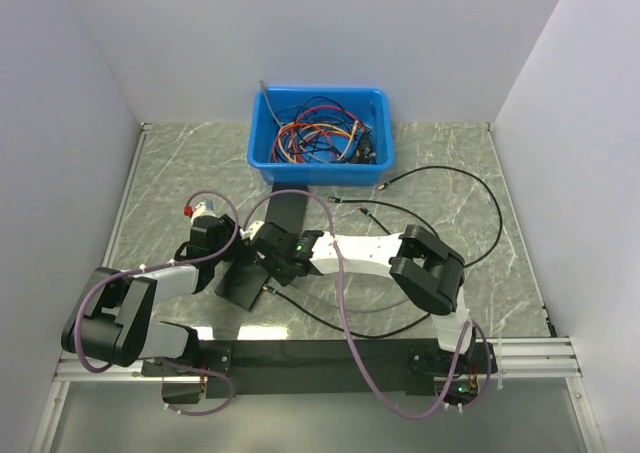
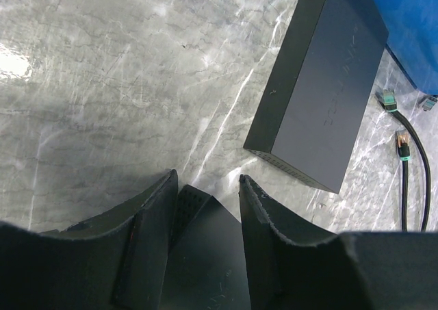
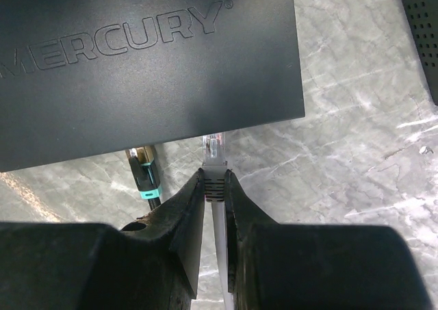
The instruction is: Insert the plug into the switch port
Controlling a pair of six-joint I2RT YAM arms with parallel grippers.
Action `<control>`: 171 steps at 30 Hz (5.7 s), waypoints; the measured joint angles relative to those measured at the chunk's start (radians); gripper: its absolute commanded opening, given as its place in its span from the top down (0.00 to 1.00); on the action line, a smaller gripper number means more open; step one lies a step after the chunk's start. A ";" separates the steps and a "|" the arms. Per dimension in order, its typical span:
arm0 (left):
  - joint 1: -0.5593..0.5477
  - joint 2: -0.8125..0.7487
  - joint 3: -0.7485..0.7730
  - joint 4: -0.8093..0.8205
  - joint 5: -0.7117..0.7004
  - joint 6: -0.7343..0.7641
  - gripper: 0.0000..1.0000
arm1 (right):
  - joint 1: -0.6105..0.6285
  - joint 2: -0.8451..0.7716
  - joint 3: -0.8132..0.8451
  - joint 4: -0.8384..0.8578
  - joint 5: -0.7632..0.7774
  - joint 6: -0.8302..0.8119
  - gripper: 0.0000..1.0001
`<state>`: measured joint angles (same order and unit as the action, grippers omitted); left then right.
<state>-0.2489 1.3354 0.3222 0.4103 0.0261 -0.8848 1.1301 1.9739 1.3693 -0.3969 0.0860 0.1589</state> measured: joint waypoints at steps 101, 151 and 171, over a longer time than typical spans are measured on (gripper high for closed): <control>-0.100 0.090 -0.025 0.208 -0.159 -0.027 0.54 | -0.022 0.087 0.122 -0.101 0.002 0.068 1.00; -0.151 -0.004 -0.056 0.220 -0.145 -0.098 0.53 | -0.038 0.026 -0.172 0.578 0.053 0.133 1.00; -0.185 -0.109 0.010 -0.055 -0.125 -0.068 0.48 | -0.031 -0.097 -0.362 0.781 0.136 0.138 0.34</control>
<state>-0.4335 1.2266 0.3325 0.3557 -0.0986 -0.9527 1.0996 1.8774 1.0069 0.3840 0.2218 0.2966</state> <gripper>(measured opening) 0.511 0.620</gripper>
